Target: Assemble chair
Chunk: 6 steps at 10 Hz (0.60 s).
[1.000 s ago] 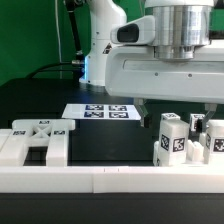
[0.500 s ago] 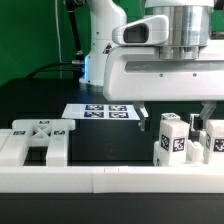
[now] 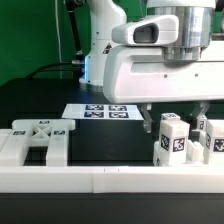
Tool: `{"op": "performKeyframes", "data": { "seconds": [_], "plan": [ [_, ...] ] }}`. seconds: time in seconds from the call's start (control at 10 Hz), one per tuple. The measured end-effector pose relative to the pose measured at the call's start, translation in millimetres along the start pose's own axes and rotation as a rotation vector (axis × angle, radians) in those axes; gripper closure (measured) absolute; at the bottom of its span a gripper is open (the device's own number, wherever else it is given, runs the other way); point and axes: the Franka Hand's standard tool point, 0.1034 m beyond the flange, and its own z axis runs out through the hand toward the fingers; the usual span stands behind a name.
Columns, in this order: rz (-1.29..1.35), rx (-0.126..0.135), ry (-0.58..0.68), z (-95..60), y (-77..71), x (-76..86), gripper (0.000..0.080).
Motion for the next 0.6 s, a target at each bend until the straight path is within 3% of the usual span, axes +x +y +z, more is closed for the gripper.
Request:
{"op": "performKeyframes", "data": {
  "seconds": [0.1, 0.2, 0.6],
  "plan": [
    [0.016, 0.000, 0.000, 0.0, 0.0, 0.0, 0.0448],
    [0.029, 0.000, 0.000, 0.0, 0.2, 0.0, 0.0511],
    [0.320, 0.001, 0.000, -0.1, -0.1, 0.2, 0.0510]
  ]
}}
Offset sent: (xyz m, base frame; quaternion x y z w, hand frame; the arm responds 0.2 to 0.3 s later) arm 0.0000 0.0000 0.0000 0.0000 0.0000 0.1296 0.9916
